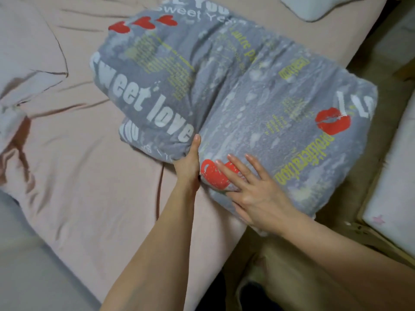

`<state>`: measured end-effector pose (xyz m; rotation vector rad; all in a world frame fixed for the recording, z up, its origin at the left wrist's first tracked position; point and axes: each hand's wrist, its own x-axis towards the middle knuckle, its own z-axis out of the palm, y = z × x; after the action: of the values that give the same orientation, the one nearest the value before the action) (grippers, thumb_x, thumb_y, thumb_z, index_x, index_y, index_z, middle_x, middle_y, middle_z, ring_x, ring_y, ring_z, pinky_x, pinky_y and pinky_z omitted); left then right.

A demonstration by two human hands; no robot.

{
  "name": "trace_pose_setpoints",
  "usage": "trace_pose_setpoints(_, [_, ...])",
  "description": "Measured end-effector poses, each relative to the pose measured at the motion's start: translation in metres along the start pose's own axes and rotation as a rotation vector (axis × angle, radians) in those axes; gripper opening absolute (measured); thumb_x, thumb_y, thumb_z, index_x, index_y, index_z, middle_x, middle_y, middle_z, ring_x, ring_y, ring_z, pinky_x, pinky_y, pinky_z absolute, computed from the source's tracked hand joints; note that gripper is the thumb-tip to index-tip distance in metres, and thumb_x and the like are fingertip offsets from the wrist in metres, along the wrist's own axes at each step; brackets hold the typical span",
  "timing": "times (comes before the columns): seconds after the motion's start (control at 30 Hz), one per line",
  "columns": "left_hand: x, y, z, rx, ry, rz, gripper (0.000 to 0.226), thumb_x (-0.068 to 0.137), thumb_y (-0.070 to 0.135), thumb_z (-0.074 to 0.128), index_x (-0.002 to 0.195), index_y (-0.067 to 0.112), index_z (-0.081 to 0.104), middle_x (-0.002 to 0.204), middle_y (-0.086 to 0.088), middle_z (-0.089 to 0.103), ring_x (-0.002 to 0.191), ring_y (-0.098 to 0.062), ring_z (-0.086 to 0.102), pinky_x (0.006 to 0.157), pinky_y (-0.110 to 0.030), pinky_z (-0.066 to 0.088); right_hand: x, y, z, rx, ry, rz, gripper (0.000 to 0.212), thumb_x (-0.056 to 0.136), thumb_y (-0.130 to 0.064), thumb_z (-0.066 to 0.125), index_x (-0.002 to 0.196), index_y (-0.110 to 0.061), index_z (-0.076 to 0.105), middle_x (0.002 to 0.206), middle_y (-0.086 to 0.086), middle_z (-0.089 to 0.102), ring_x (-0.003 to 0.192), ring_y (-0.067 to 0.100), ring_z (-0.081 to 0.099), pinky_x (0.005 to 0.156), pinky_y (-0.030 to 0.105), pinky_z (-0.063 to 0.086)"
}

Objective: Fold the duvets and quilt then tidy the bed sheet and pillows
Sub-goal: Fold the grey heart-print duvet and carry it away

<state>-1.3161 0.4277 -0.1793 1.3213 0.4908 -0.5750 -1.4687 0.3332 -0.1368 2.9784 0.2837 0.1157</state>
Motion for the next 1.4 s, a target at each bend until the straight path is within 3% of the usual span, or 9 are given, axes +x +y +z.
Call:
trace_pose_setpoints(0.2, [-0.112,0.030,0.096,-0.021,0.137,-0.130,0.093,0.053,0.064,0.077,0.122,0.004,0.059,0.114,-0.014,0.066,0.097,-0.032,0.066,0.088,-0.044,0.055,-0.047,0.039,-0.093,-0.049,-0.068,0.354,0.075,0.040,-0.053,0.080,0.106,-0.019,0.068,0.157,0.021,0.012,0.145,0.039,0.011,0.111,0.065,0.014])
trace_pose_setpoints(0.37, [-0.158,0.050,0.168,0.028,0.173,-0.146,0.083,0.072,0.057,0.072,0.129,0.000,0.052,0.129,-0.014,0.056,0.108,-0.034,0.061,0.091,-0.042,0.052,-0.086,0.080,-0.124,-0.058,-0.067,0.530,0.108,0.044,-0.053,0.085,0.136,-0.016,0.041,0.156,0.027,0.007,0.145,0.041,0.010,0.111,0.065,0.013])
trace_pose_setpoints(0.63, [-0.126,0.079,0.213,0.088,0.166,-0.162,0.075,0.077,0.050,0.073,0.128,0.000,0.053,0.123,-0.017,0.061,0.102,-0.031,0.064,0.079,-0.034,0.053,-0.059,0.126,-0.107,-0.012,0.096,0.573,0.103,0.048,-0.057,0.081,0.137,-0.023,0.044,0.153,0.031,0.017,0.143,0.042,0.016,0.111,0.063,0.017])
trace_pose_setpoints(0.8, [-0.026,0.090,0.241,0.100,0.145,-0.184,0.105,0.040,0.069,0.068,0.126,0.010,0.059,0.122,-0.013,0.064,0.100,-0.031,0.065,0.085,-0.044,0.056,-0.008,0.178,-0.104,-0.004,0.074,0.638,0.066,0.054,-0.047,0.078,0.113,-0.022,0.062,0.155,0.026,0.015,0.144,0.038,0.015,0.113,0.059,0.015])
trace_pose_setpoints(0.97, [-0.043,0.146,0.296,0.250,0.123,-0.063,0.072,0.078,0.044,0.067,0.131,-0.001,0.049,0.129,-0.015,0.057,0.110,-0.031,0.059,0.094,-0.041,0.051,0.061,0.273,-0.114,-0.153,0.002,0.528,0.047,0.052,-0.057,0.075,0.088,-0.029,0.069,0.150,0.031,0.025,0.142,0.041,0.019,0.115,0.059,0.010])
trace_pose_setpoints(1.13, [-0.032,0.147,0.322,0.474,0.020,-0.073,0.072,0.081,0.050,0.061,0.127,-0.005,0.051,0.129,-0.019,0.058,0.115,-0.035,0.057,0.097,-0.043,0.048,0.087,0.324,-0.097,-0.141,-0.122,0.415,0.034,0.038,-0.034,0.081,0.069,-0.022,0.071,0.096,0.013,0.057,0.085,0.033,0.053,0.082,0.045,0.037])
trace_pose_setpoints(1.27, [-0.053,0.153,0.281,1.033,-0.430,0.501,0.074,0.068,0.059,0.064,0.128,0.021,0.045,0.112,-0.009,0.066,0.106,-0.029,0.061,0.089,-0.044,0.051,0.087,0.362,-0.084,-0.088,-0.203,0.357,0.037,0.035,-0.030,0.082,0.068,-0.021,0.068,0.087,0.011,0.056,0.072,0.031,0.054,0.061,0.037,0.042])
trace_pose_setpoints(1.33, [-0.055,0.163,0.248,1.434,-0.281,1.133,0.081,0.066,0.055,0.072,0.131,0.017,0.045,0.125,-0.006,0.058,0.114,-0.026,0.056,0.093,-0.041,0.046,0.095,0.375,-0.084,-0.089,-0.243,0.341,0.037,0.039,-0.032,0.083,0.071,-0.019,0.070,0.091,0.013,0.058,0.073,0.032,0.056,0.061,0.036,0.043])
trace_pose_setpoints(1.4, [-0.053,0.177,0.235,1.709,-0.095,1.397,0.093,0.054,0.062,0.074,0.126,0.007,0.053,0.146,-0.019,0.039,0.136,-0.037,0.036,0.108,-0.052,0.031,0.101,0.381,-0.088,-0.103,-0.252,0.328,0.035,0.050,-0.032,0.080,0.080,-0.017,0.071,0.100,0.015,0.058,0.081,0.034,0.056,0.066,0.037,0.044])
